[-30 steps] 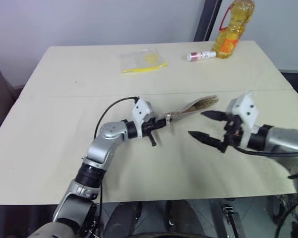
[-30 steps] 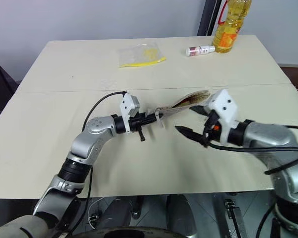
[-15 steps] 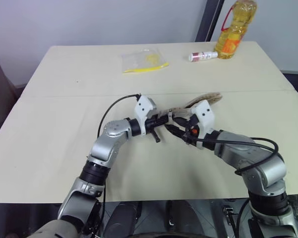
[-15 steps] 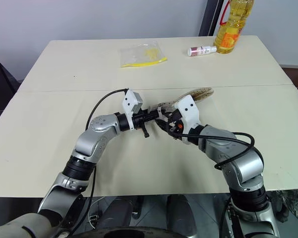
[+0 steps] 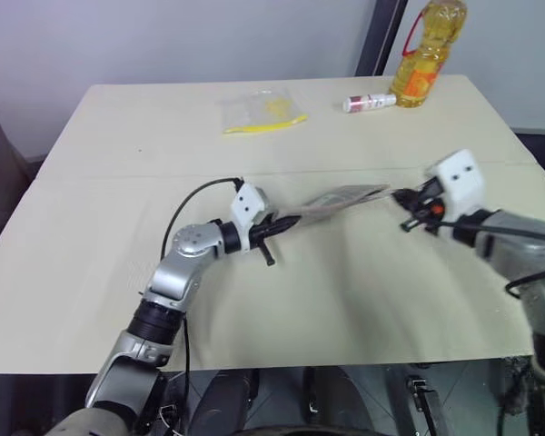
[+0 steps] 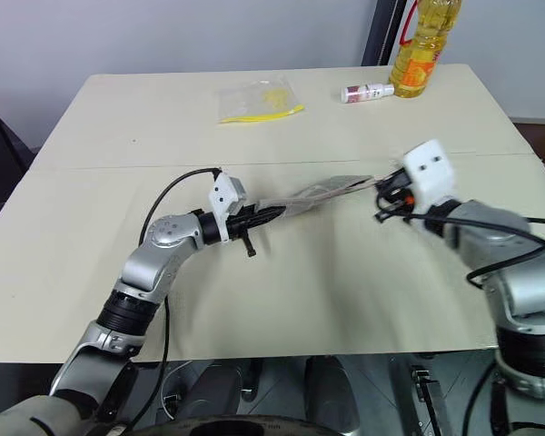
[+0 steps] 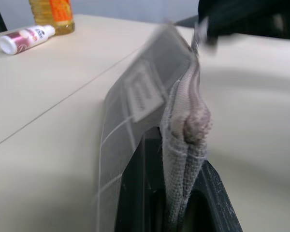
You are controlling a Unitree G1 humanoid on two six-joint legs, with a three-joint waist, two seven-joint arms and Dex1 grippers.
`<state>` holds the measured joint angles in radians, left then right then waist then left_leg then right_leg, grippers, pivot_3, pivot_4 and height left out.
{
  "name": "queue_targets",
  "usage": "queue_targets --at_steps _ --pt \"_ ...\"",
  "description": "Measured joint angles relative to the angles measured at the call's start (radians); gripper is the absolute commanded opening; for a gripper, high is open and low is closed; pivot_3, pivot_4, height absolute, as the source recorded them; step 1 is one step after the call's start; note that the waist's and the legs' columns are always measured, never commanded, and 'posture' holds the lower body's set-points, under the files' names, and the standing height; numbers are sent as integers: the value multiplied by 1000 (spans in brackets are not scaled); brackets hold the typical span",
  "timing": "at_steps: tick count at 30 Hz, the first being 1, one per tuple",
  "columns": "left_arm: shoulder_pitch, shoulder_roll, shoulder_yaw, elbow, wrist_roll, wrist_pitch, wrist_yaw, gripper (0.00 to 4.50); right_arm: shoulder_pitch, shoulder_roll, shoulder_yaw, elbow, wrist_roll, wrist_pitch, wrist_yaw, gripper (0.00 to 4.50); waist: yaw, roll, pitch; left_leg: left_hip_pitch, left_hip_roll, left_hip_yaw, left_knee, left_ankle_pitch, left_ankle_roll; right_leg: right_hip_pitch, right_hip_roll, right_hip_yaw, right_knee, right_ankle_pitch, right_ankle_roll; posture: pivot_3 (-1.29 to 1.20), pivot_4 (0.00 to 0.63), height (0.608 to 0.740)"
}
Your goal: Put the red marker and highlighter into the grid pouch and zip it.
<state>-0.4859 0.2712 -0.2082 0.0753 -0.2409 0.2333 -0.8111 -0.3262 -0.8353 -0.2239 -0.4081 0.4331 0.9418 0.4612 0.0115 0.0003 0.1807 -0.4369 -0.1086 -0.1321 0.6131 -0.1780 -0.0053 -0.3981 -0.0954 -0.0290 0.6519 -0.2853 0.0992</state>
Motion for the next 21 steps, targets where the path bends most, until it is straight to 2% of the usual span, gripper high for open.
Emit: queue_targets --at_steps 4,7,12,15,21 --pt "17 21 0 -12 -10 -9 -15 0 25 -38 -22 49 -22 -38 24 37 0 0 0 0 0 0 0 0 0 0 0 0 0 0 0 0 150 740" --pt "50 51 14 -39 -37 27 -27 987 51 -41 -18 48 -23 -53 57 893 -4 0 0 0 0 0 0 0 0 0 0 0 0 0 0 0 150 740" --pt "107 119 61 -71 -57 103 -35 3443 101 -51 -24 24 -13 -59 120 3348 0 1 0 0 1 0 0 0 0 0 0 0 0 0 0 0 150 740" --pt "172 194 118 -130 -77 154 -34 3443 219 -61 -20 19 -22 -121 190 3348 2 1 0 0 0 0 0 -1 1 0 -1 0 0 0 0 0 150 740" --pt "253 220 227 -177 -121 213 20 3443 294 -12 -98 37 -5 -258 258 3348 1 1 0 0 1 0 0 -1 1 1 0 1 -1 0 -1 0 150 740"
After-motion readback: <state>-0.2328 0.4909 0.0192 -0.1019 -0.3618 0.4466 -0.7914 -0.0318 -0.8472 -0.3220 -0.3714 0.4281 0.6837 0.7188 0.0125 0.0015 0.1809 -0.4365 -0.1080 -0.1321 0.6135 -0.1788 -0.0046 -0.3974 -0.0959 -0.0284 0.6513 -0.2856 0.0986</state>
